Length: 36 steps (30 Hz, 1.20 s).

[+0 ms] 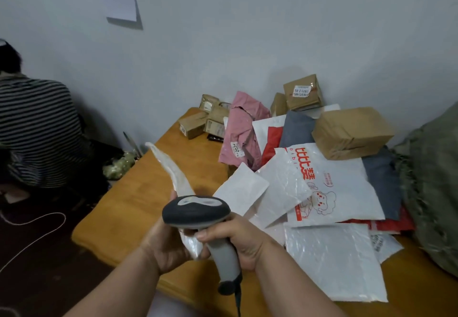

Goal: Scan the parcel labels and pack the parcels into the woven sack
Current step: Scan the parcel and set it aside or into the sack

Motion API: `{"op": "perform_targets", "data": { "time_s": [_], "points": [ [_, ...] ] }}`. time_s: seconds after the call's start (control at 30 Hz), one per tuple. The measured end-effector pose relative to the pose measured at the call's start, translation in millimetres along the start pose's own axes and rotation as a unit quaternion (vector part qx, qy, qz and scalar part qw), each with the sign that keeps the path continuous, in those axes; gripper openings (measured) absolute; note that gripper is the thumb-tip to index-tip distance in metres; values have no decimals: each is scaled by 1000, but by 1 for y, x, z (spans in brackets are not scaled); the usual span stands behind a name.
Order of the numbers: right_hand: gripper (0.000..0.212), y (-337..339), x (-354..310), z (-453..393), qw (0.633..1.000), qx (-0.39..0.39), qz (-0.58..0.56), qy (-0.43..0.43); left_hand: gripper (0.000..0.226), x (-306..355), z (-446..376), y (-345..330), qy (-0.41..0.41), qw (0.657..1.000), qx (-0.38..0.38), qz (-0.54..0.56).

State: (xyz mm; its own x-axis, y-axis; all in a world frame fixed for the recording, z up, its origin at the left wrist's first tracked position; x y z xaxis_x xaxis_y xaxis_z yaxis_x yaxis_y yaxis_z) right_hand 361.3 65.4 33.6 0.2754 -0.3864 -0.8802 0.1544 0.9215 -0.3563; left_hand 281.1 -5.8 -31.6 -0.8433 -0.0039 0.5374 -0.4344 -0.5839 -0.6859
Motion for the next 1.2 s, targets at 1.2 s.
{"op": "perform_targets", "data": {
  "time_s": [1.2],
  "points": [
    [34, -12, 115, -113, 943, 303, -9, -139, 38, 91, 12, 250, -43, 866, 437, -238]
  ]
}}
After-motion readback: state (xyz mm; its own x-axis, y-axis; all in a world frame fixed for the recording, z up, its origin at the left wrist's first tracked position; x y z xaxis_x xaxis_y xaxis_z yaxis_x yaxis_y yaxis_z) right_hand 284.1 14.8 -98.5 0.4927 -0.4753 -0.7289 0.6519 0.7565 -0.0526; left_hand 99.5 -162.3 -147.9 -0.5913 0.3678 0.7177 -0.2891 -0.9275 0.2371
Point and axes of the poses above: each hand's wrist, its own z-axis away from the middle knuckle, its own y-axis out of the back of the hand, x = y × z, the point moved 7 cm from there along -z, towards the middle knuckle, and after that the axes turned 4 degrees about y, right-handed, at the moved point
